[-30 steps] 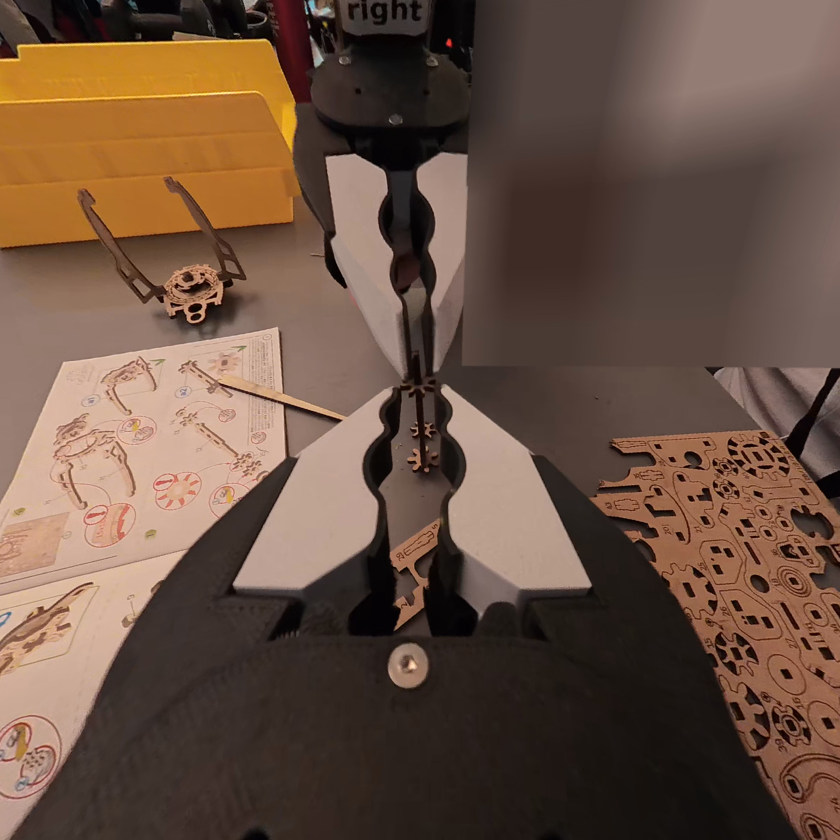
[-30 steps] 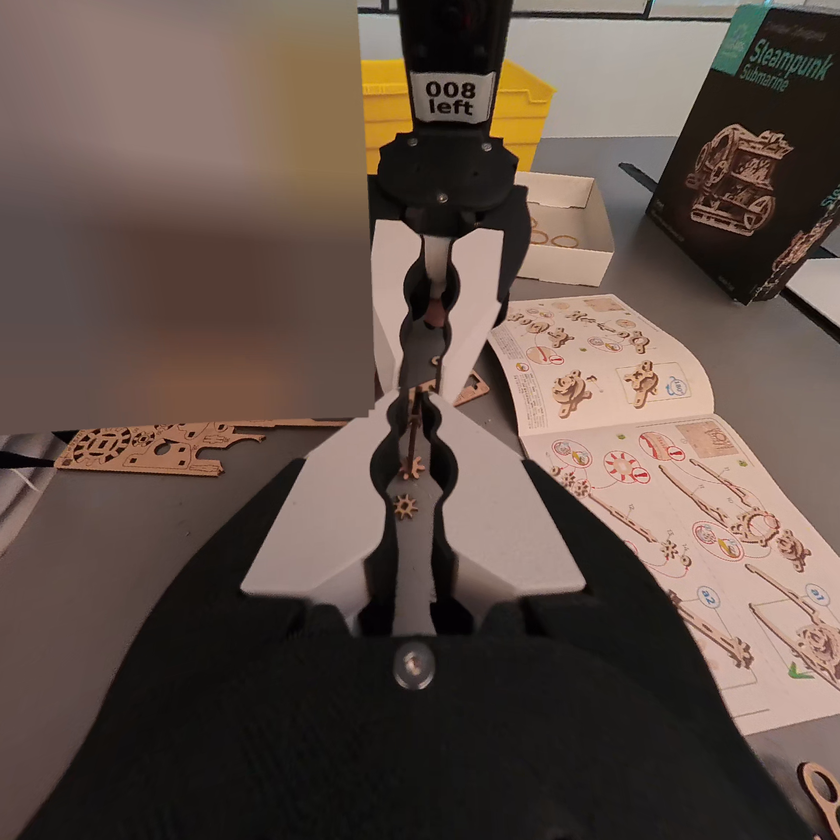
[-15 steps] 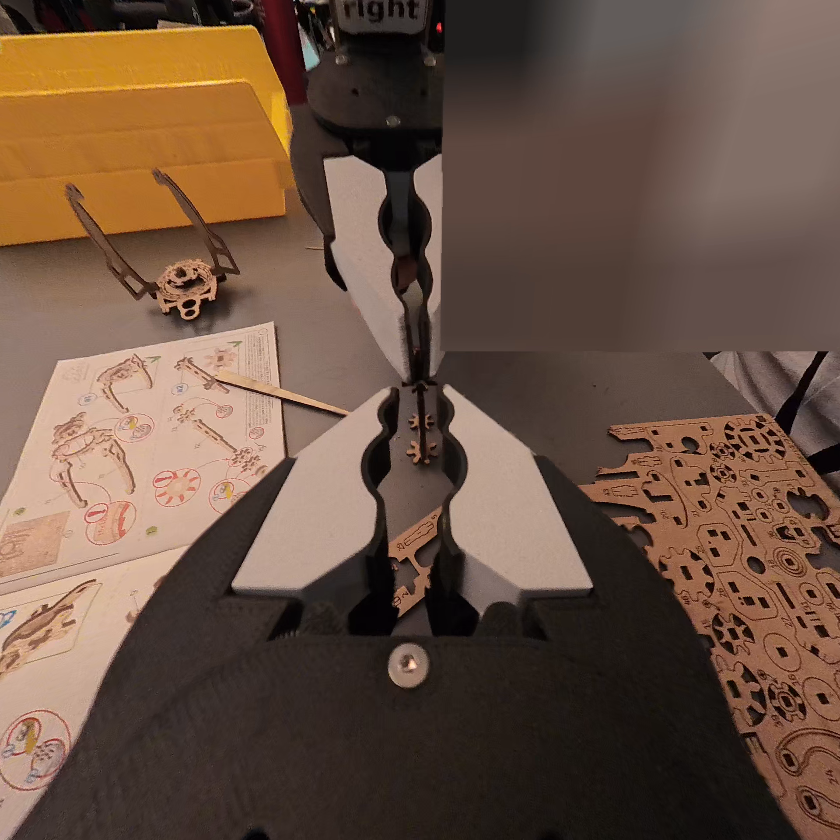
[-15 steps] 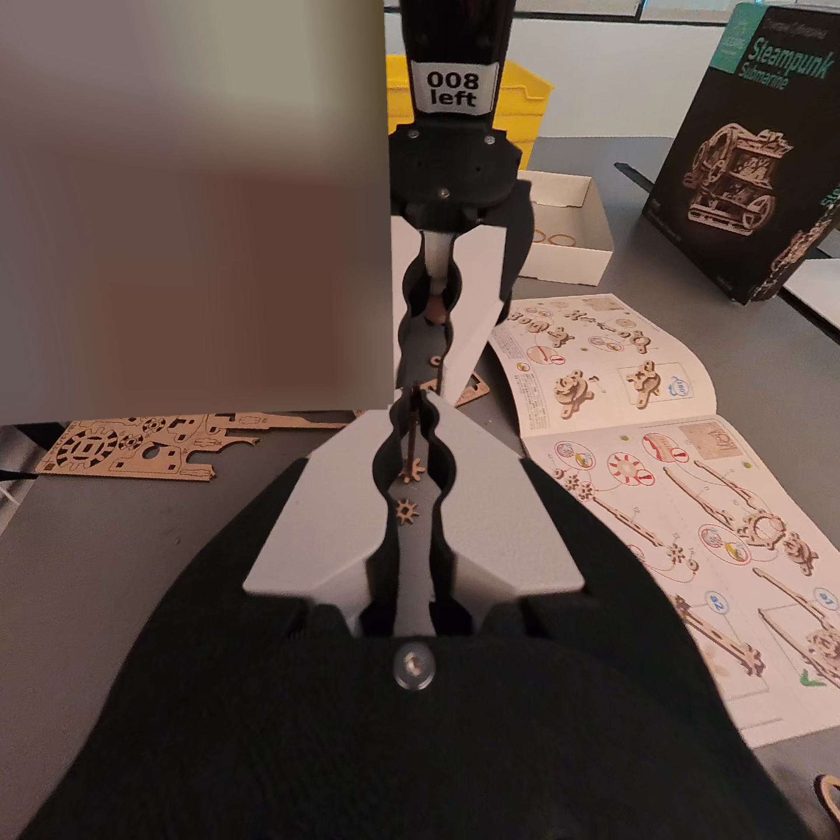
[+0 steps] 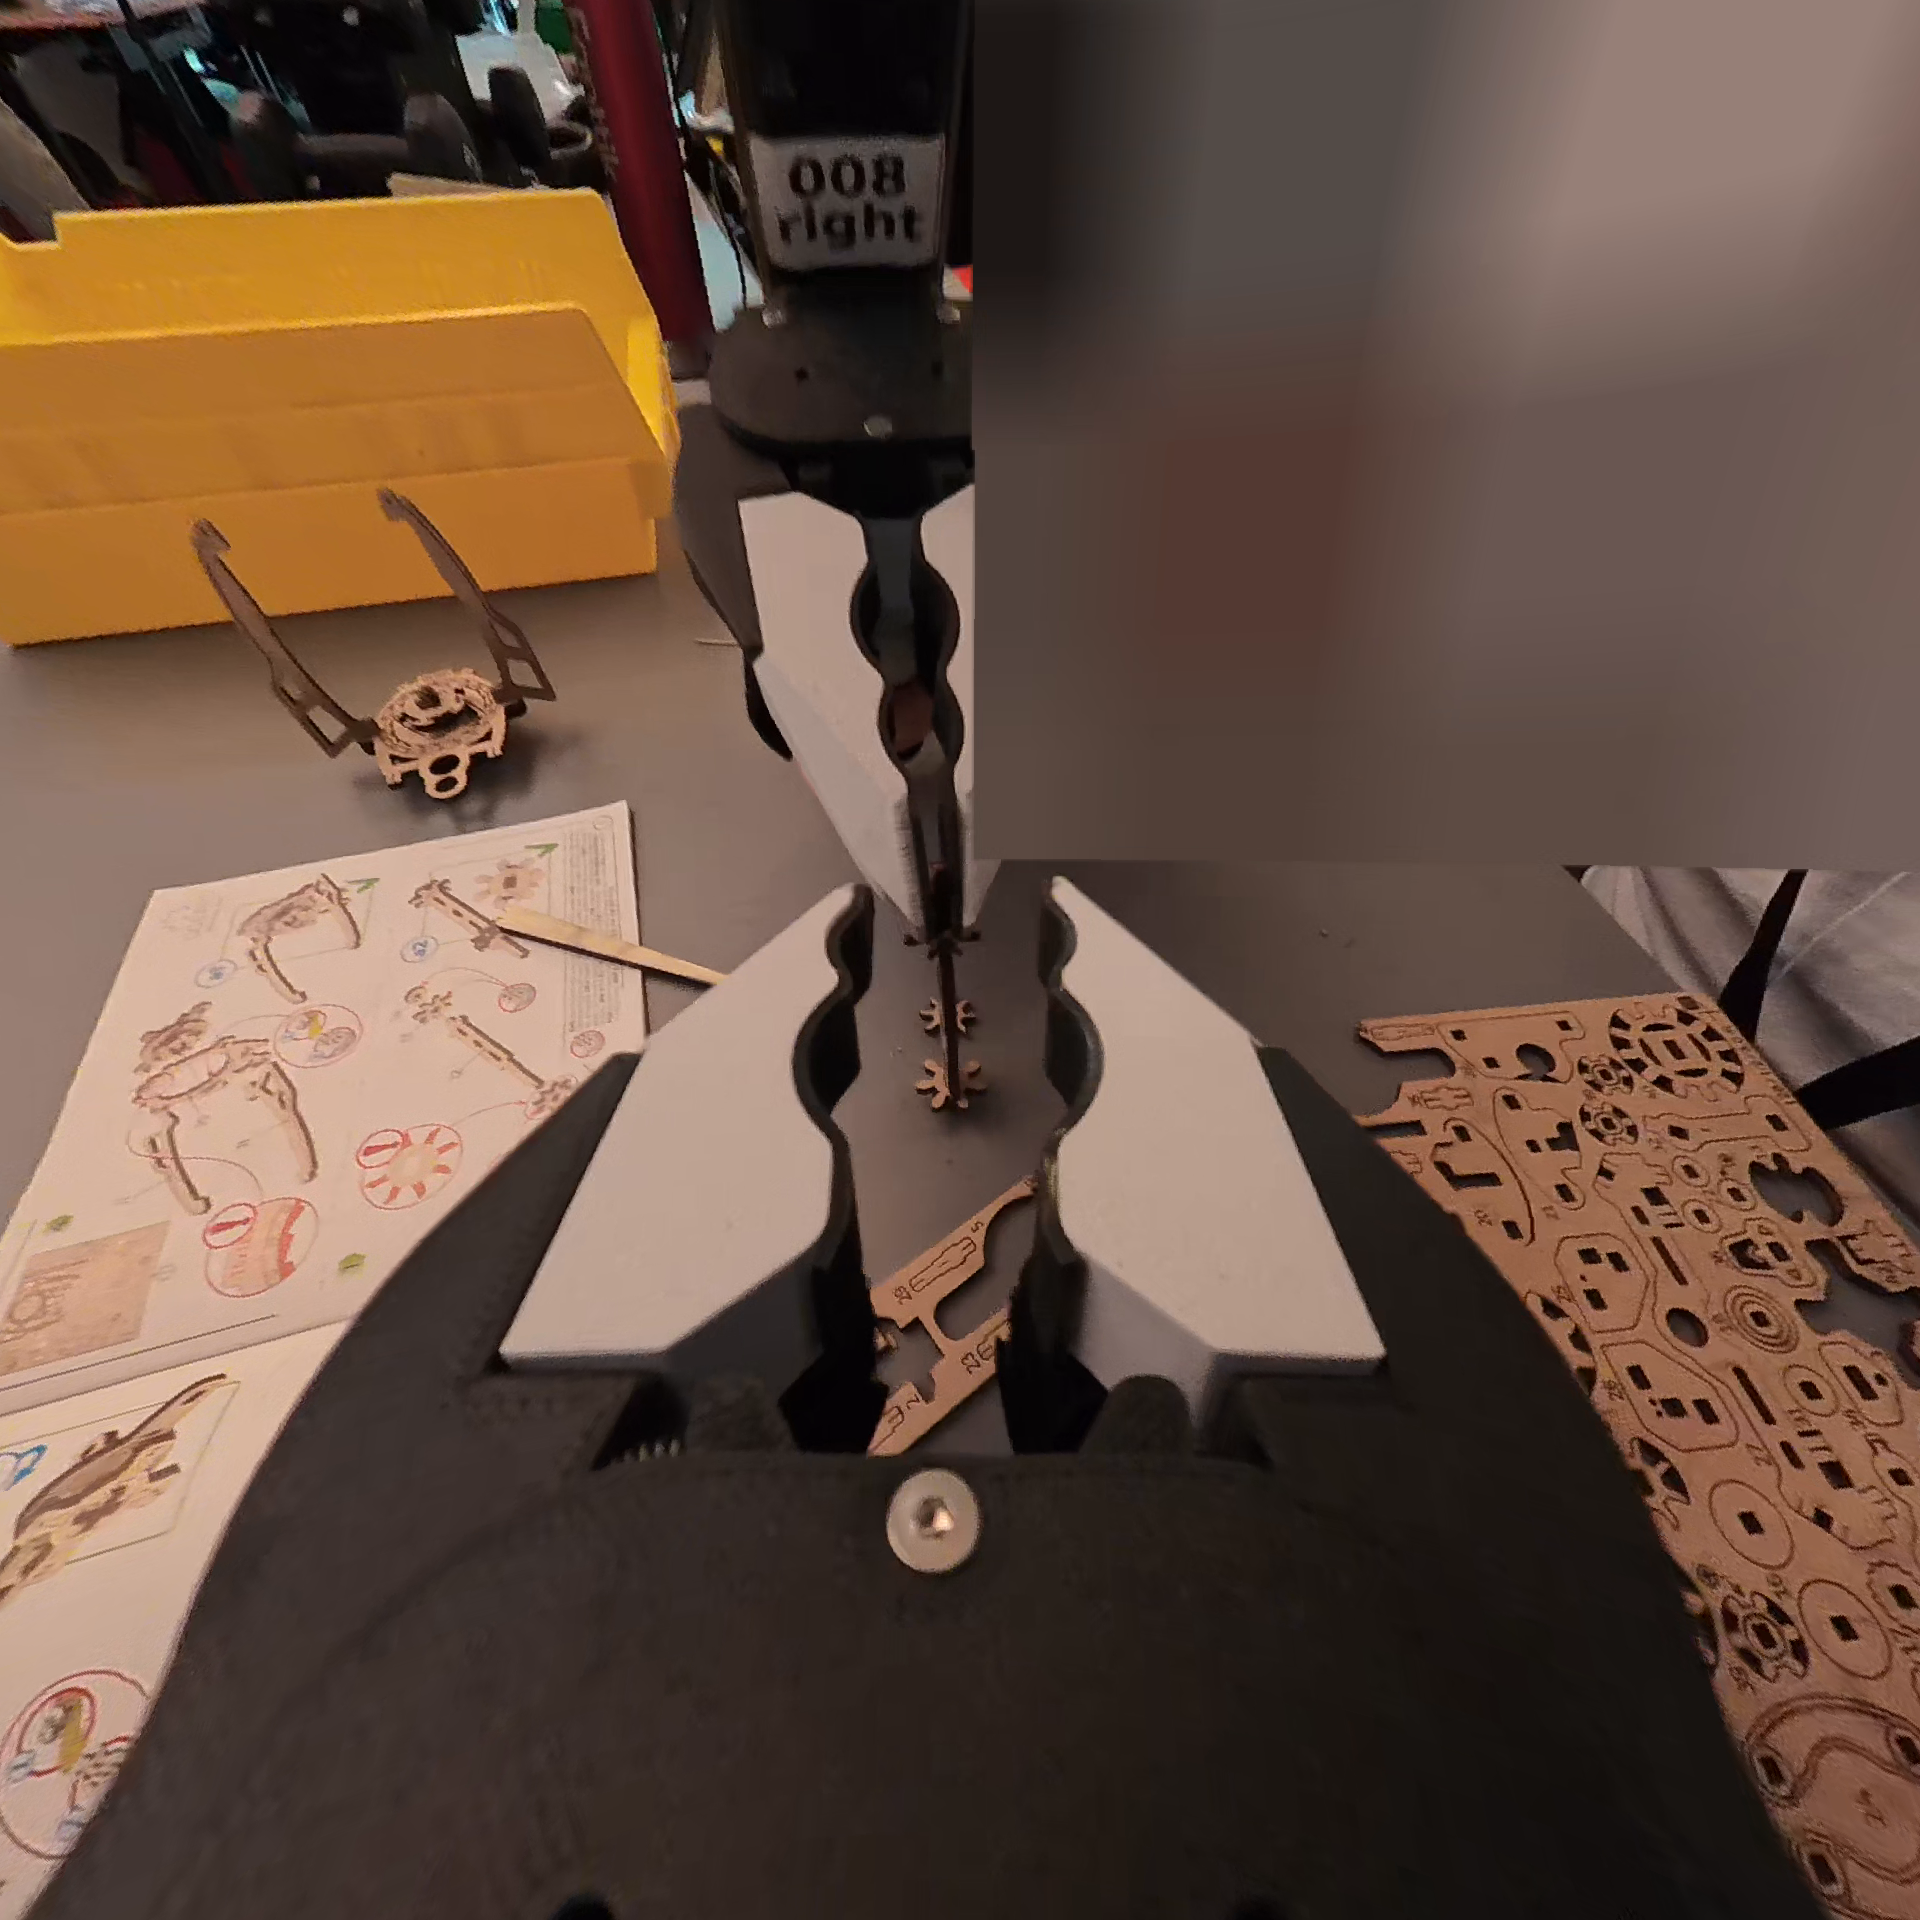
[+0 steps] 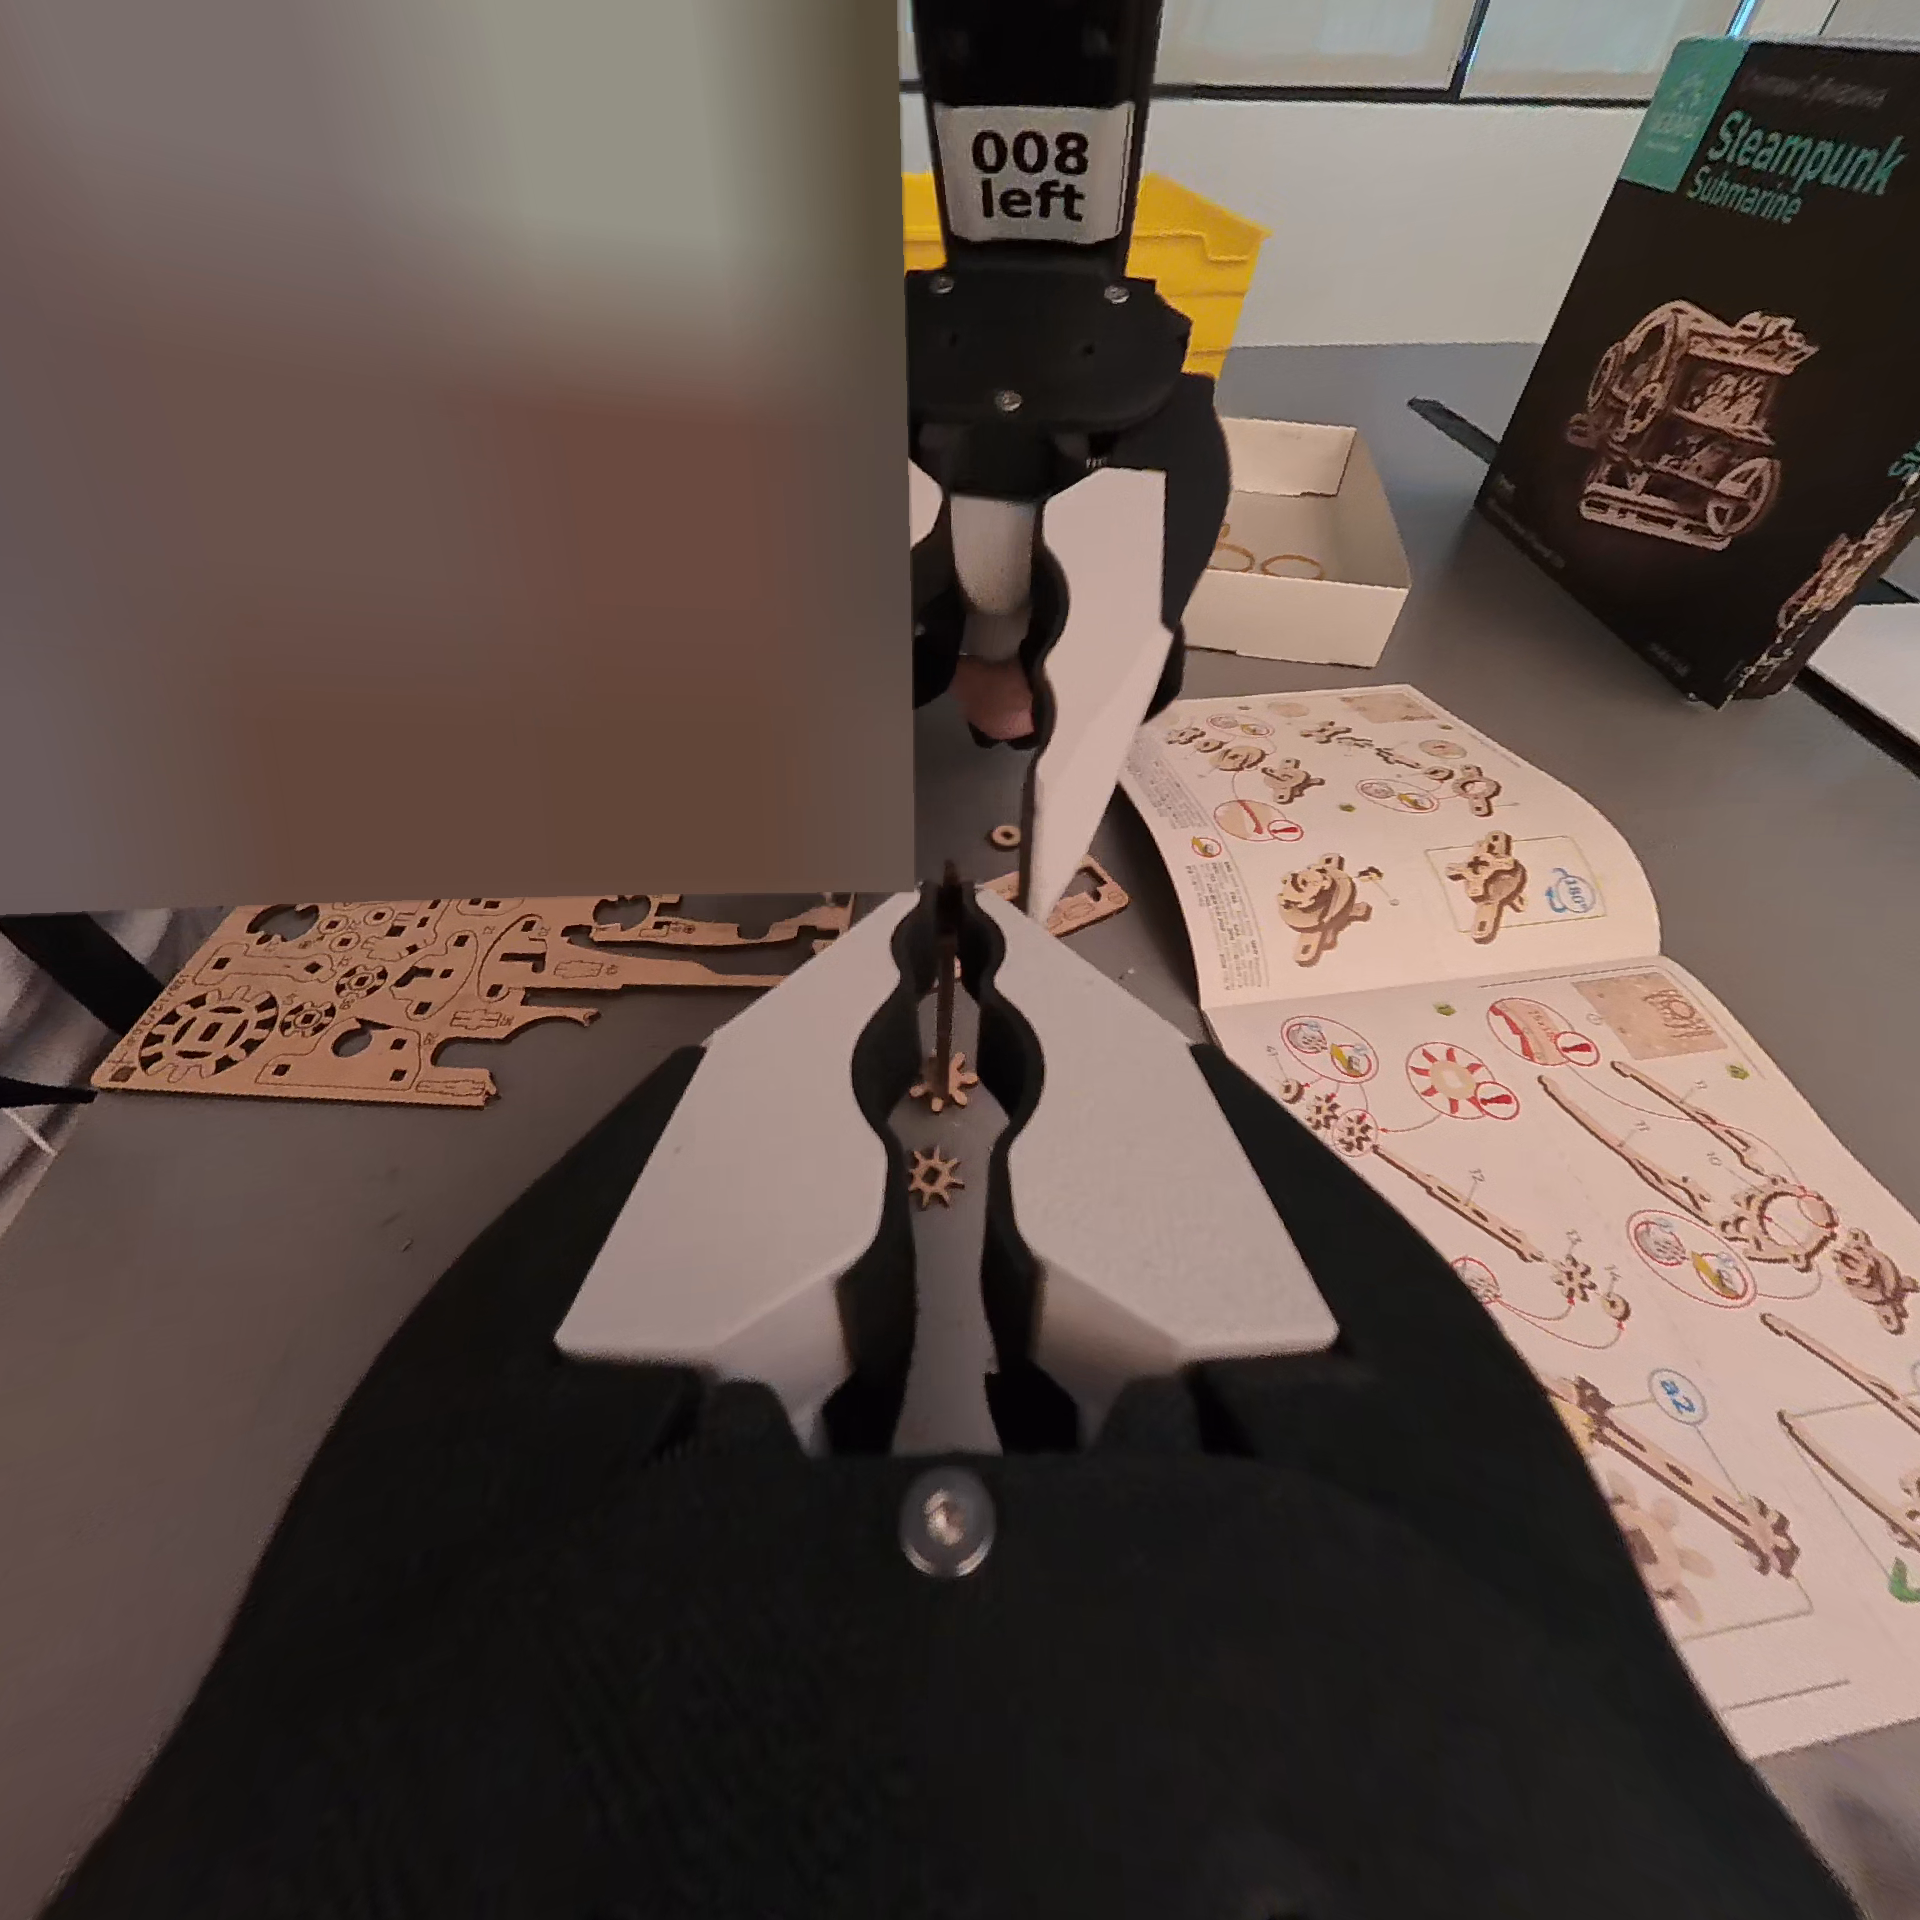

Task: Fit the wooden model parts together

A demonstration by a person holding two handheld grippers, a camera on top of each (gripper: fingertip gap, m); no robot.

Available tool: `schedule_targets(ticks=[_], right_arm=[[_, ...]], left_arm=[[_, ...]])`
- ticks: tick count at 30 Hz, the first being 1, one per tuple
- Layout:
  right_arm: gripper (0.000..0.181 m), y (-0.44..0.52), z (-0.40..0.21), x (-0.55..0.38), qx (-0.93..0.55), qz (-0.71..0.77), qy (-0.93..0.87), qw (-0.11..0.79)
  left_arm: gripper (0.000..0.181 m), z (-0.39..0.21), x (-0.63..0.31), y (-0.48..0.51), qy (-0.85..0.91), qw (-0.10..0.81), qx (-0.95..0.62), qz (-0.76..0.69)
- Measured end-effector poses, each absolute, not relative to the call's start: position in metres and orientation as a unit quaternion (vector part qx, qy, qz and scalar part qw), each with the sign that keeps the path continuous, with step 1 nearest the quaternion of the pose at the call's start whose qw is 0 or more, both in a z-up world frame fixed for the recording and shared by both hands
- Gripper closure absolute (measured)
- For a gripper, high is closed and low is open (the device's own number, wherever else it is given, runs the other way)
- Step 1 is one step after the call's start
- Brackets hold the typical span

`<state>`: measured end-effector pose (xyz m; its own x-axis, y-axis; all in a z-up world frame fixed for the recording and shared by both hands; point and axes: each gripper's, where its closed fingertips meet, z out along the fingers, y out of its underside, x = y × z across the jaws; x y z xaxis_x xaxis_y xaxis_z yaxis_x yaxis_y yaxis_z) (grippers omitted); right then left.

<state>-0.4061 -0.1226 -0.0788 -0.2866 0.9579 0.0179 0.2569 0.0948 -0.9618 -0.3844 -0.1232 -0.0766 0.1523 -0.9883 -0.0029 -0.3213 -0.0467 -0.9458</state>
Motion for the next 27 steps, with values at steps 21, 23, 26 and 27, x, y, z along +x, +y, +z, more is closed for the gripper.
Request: schedule_targets(ticks=[21,23,26,27], right_arm=[[0.181,-0.132,-0.078,-0.407,-0.449,0.485,-0.653,0.37],[0.181,-0.13,-0.078,-0.408,-0.456,0.493,-0.645,0.364],[0.181,-0.127,-0.078,-0.407,-0.459,0.492,-0.642,0.368],[0.181,-0.126,-0.078,-0.407,-0.459,0.491,-0.641,0.37]], left_arm=[[0.169,-0.105,-0.377,-0.127,0.571,0.415,-0.628,-0.328],[0.167,-0.105,-0.378,-0.127,0.57,0.415,-0.628,-0.329],[0.153,-0.094,-0.379,-0.127,0.561,0.431,-0.619,-0.341],[0.153,-0.087,-0.38,-0.126,0.553,0.44,-0.615,-0.349]])
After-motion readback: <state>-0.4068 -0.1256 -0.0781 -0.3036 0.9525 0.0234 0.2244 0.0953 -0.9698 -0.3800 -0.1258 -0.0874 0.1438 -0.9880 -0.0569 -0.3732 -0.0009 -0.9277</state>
